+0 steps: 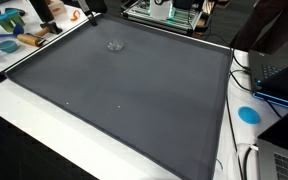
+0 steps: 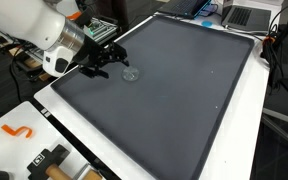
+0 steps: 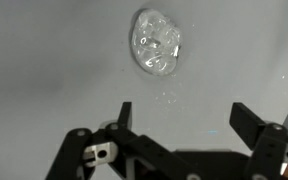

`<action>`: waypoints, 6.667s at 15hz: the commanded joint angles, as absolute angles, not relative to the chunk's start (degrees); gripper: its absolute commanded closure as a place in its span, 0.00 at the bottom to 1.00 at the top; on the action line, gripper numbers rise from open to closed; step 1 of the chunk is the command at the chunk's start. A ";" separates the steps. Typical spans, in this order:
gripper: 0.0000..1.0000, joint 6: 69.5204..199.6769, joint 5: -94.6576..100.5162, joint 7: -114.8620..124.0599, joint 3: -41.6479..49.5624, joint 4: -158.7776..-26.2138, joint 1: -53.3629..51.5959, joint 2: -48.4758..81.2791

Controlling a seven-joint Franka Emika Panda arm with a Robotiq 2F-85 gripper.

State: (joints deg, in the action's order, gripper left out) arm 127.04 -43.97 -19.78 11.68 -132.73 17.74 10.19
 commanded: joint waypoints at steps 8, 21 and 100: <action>0.00 128.69 -45.65 -23.24 11.63 -133.15 17.37 10.45; 0.00 128.67 -27.41 -14.97 9.15 -130.64 11.10 7.13; 0.00 152.84 4.15 -53.15 1.10 -144.20 6.44 10.84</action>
